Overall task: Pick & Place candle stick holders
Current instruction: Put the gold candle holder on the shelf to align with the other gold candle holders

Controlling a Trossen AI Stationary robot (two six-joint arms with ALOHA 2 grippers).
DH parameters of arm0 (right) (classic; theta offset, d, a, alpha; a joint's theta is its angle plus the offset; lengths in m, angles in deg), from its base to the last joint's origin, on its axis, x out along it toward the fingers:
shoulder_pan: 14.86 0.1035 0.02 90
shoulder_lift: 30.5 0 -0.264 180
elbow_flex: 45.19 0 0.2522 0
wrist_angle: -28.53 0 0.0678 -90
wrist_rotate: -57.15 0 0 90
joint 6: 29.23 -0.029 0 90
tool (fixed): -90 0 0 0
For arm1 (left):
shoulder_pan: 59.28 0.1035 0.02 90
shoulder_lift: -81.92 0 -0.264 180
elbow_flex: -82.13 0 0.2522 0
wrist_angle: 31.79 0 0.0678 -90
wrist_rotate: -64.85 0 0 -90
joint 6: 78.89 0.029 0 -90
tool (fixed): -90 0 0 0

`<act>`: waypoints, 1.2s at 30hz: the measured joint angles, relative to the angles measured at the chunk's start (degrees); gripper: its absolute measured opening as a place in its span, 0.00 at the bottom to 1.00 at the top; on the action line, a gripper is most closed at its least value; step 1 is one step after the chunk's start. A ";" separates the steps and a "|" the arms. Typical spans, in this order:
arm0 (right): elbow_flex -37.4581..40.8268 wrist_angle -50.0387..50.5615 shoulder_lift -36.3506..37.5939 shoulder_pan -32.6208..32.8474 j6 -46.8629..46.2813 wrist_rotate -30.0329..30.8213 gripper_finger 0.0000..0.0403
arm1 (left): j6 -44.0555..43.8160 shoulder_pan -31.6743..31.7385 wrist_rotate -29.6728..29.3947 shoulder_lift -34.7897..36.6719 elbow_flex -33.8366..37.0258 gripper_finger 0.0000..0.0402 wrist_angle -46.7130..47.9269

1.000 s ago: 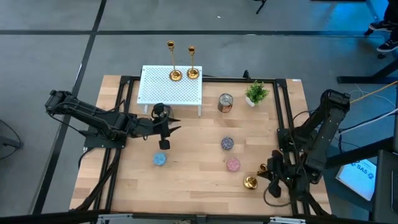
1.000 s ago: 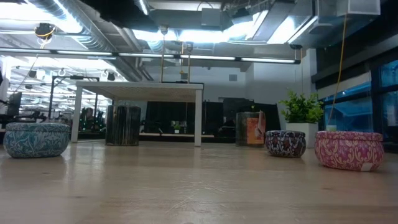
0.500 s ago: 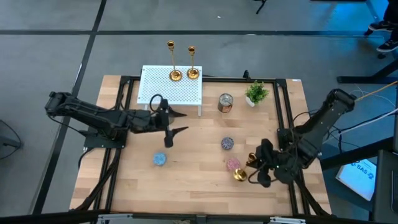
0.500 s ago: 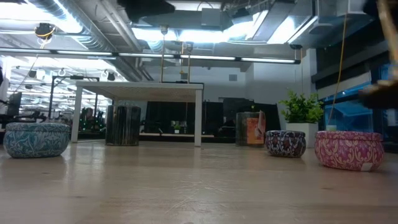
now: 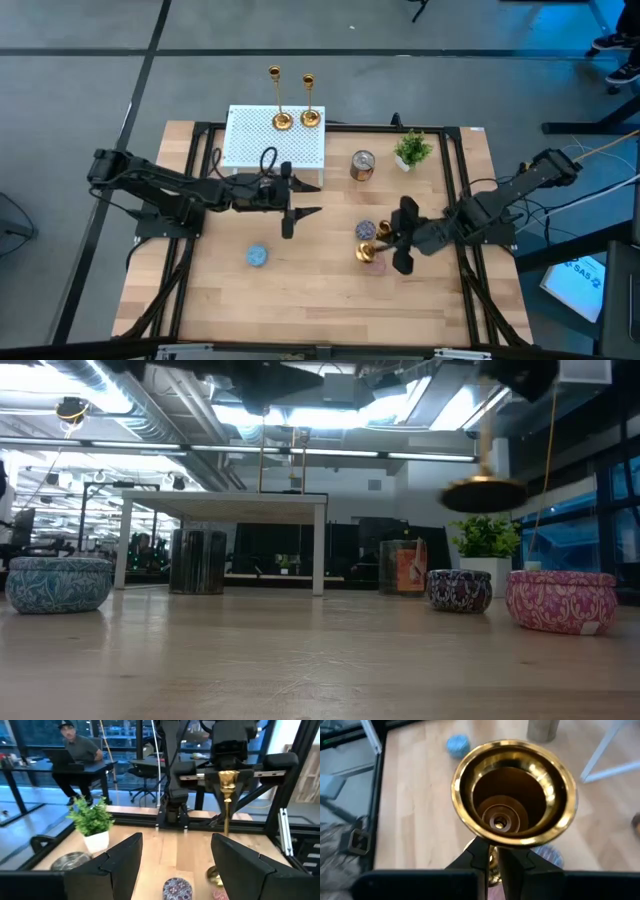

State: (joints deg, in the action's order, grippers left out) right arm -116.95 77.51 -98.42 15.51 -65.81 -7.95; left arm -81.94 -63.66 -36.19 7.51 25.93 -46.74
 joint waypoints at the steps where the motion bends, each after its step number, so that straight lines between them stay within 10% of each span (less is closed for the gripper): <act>1: 0.00 -1.13 0.00 -1.05 1.82 -0.06 0.07 | -0.61 0.39 0.70 -0.78 0.00 0.58 -0.51; 21: -0.07 -20.61 -7.75 -18.21 25.39 -19.07 0.07 | -2.34 2.04 9.72 -10.85 -3.73 0.59 -9.05; 36: -0.07 -27.38 -13.62 -21.43 30.86 -20.87 0.07 | -3.86 2.75 9.45 -10.90 -7.45 0.59 -1.63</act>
State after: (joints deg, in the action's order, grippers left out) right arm -117.02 50.13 -112.04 -5.91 -34.95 -28.82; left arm -85.80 -60.92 -26.74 -3.40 18.48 -48.37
